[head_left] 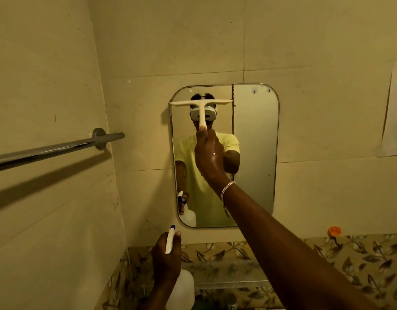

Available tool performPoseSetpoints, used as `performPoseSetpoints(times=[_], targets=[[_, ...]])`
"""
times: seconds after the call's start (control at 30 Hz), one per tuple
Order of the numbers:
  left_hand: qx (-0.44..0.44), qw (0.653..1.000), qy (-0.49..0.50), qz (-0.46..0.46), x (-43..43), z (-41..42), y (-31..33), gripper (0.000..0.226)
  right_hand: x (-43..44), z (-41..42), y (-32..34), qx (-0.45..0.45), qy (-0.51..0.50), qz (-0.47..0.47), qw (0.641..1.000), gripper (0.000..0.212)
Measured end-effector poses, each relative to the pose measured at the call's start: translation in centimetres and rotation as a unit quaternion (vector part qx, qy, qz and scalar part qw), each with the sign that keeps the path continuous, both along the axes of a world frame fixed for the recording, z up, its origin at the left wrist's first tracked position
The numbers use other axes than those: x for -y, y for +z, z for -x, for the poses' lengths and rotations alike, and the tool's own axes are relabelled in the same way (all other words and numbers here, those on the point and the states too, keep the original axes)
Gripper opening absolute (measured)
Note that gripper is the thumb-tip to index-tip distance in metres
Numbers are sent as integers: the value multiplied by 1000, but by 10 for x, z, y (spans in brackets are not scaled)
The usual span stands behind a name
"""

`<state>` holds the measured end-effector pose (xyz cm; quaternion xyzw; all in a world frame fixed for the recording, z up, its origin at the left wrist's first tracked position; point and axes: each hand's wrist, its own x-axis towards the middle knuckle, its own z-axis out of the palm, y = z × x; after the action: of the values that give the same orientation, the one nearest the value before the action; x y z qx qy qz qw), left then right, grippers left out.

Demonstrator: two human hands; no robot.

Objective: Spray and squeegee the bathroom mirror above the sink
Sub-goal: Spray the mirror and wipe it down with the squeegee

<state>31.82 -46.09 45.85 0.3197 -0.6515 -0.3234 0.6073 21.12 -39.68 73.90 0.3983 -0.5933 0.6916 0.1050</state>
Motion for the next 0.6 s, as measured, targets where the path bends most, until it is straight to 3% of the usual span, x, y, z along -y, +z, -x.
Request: performPoseSetpoints(times=[0.13, 0.27, 0.4, 0.6], targets=[[16, 1000, -3, -4, -1, 0, -2, 7, -7, -9, -73, -43, 11, -46, 998, 53], [-11, 1000, -10, -4, -12, -7, -2, 6, -8, -17, -156, 78, 40, -32, 996, 38], [-5, 1000, -1, -1, -12, -10, -10, 23, -19, -25, -243, 164, 28, -90, 982, 44], [8, 1000, 3, -19, -21, -21, -15, 26, -35, -38, -333, 226, 6, -198, 954, 32]])
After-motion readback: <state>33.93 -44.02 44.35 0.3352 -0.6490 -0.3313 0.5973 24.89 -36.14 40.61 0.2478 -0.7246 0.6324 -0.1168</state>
